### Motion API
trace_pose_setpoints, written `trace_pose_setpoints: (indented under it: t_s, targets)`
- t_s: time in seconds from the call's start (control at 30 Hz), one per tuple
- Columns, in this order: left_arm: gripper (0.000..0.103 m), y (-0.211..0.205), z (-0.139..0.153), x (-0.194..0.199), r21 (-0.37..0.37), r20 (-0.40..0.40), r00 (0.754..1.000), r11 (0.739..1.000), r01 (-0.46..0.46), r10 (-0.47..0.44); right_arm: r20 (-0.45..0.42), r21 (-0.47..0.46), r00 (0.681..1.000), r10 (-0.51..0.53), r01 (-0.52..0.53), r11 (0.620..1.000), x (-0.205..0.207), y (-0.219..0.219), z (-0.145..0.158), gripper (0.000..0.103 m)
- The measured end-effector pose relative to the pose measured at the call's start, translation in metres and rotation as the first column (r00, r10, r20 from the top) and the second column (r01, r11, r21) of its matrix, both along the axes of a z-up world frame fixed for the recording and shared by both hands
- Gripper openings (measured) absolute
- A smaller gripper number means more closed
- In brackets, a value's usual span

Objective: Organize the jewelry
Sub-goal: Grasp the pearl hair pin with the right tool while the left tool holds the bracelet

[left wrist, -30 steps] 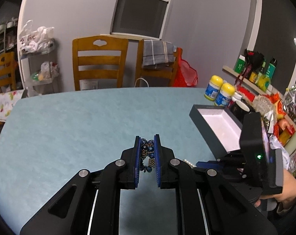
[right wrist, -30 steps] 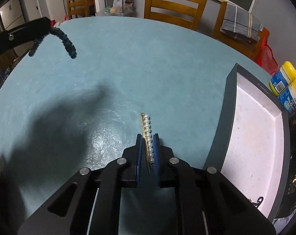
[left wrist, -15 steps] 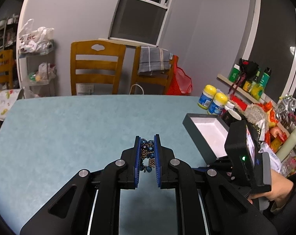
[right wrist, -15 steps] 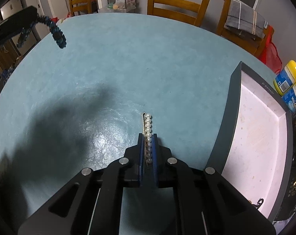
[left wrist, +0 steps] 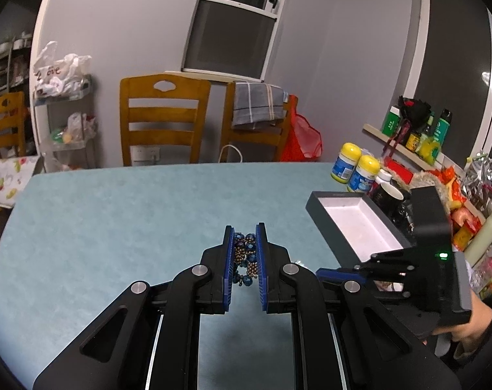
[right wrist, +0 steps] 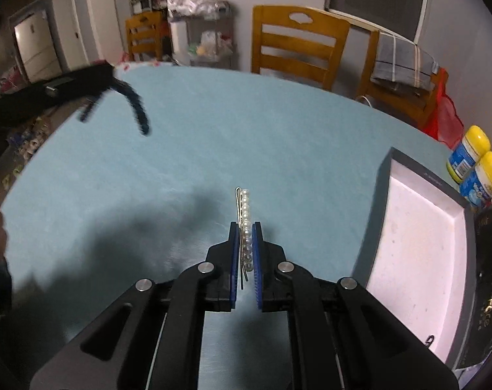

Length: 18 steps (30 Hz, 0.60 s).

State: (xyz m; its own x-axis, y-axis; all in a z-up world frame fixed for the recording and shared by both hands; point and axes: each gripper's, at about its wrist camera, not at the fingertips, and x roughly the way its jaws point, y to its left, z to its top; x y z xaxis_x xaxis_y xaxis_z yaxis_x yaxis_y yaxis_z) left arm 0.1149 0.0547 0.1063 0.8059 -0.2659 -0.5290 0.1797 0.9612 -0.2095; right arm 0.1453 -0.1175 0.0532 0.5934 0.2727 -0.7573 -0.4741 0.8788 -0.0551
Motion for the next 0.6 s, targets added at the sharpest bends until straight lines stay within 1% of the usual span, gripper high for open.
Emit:
trace_pose_setpoints:
  t_s: [0.07,0.17,0.3,0.4,0.47,0.6]
  targets:
    - [0.014,-0.001,-0.001,0.001,0.015,-0.003,1.000,1.000,-0.004,0.004,-0.008,0.010,1.000,0.015,-0.015,1.000,-0.004,0.005,-0.001,0.008]
    - [0.014,-0.002,-0.008,0.004,0.033,-0.026,1.000,0.999,-0.003,0.004,-0.040,-0.015,0.998,0.048,-0.048,0.999,-0.010,0.017,-0.010,0.008]
    - [0.014,-0.005,-0.025,0.012,0.069,-0.075,0.997,0.998,0.001,0.004,-0.059,-0.031,0.997,0.054,-0.056,0.998,-0.013,0.027,-0.019,0.008]
    - [0.014,-0.006,-0.040,0.019,0.091,-0.126,0.992,0.996,0.008,0.004,-0.076,-0.028,0.996,0.050,-0.052,0.998,-0.014,0.027,-0.025,0.008]
    - [0.014,-0.006,-0.051,0.022,0.120,-0.165,0.986,0.993,0.012,0.008,-0.081,-0.035,0.995,0.050,-0.053,0.998,-0.015,0.026,-0.030,0.008]
    - [0.014,0.003,-0.061,0.025,0.102,-0.188,0.982,0.995,0.003,0.016,-0.082,-0.024,0.995,0.051,-0.053,0.998,-0.020,0.025,-0.034,0.008]
